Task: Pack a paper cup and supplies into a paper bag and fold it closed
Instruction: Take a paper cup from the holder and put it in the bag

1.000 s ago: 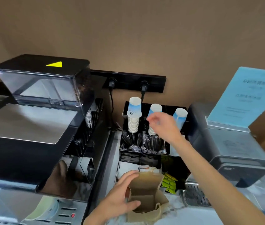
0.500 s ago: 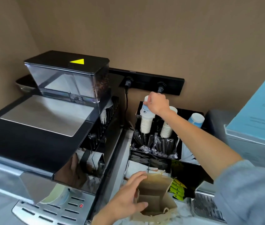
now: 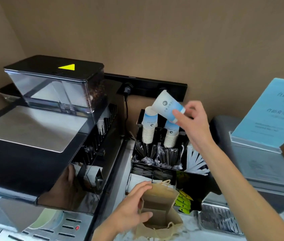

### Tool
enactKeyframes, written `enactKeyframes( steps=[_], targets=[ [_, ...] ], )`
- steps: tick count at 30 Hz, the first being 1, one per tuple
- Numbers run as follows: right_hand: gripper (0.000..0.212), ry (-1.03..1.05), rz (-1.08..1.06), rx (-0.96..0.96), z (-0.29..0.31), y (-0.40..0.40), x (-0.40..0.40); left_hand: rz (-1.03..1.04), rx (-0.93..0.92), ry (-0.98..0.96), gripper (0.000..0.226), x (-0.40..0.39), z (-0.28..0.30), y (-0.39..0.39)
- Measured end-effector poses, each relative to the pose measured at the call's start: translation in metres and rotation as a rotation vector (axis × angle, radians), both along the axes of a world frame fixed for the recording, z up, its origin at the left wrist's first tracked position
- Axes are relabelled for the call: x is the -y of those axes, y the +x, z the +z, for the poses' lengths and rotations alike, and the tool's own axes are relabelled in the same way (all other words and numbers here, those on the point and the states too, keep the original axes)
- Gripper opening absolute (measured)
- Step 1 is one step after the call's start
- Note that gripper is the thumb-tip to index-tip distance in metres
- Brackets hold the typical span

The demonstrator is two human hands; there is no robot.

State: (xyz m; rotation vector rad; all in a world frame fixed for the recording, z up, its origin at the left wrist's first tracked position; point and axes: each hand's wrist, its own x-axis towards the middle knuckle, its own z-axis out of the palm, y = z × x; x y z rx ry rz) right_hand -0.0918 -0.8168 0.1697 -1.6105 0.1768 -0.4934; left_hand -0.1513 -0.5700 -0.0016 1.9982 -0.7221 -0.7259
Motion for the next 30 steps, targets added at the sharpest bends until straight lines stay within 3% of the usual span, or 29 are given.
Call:
enactKeyframes(
  steps=[2,6,9,11,14,19,22,27,30],
  targets=[
    [0.043,0.044,0.006,-0.047,-0.011,-0.018,0.002,-0.005,0.003,0.006,0.07,0.001,0.0,0.002],
    [0.04,0.089,0.137,-0.107,-0.02,-0.045,0.003,-0.013,0.016,0.037,0.07,0.004,0.001,0.006],
    [0.081,0.054,0.297,-0.145,-0.017,-0.061,0.003,-0.019,0.019,0.055,0.07,0.005,0.002,0.006],
    [0.089,0.022,0.393,-0.157,-0.014,-0.069,0.003,-0.019,0.017,0.057,0.069,0.004,0.002,0.006],
    [0.082,-0.057,0.447,-0.192,-0.01,-0.079,0.002,-0.023,0.028,0.054,0.07,0.004,0.001,0.005],
    [0.058,-0.068,0.351,-0.22,-0.015,-0.096,0.001,-0.014,0.026,0.041,0.069,0.005,0.001,0.005],
    [0.057,-0.082,0.478,-0.164,-0.026,-0.114,-0.006,0.0,0.037,0.015,0.07,0.004,-0.001,0.005],
    [0.045,-0.481,0.502,-0.12,-0.043,-0.136,-0.028,0.015,0.045,-0.021,0.075,0.005,-0.008,0.007],
    [0.059,-0.591,0.523,-0.217,-0.047,-0.145,-0.039,0.019,0.058,-0.061,0.075,0.005,-0.009,0.007]
  ],
)
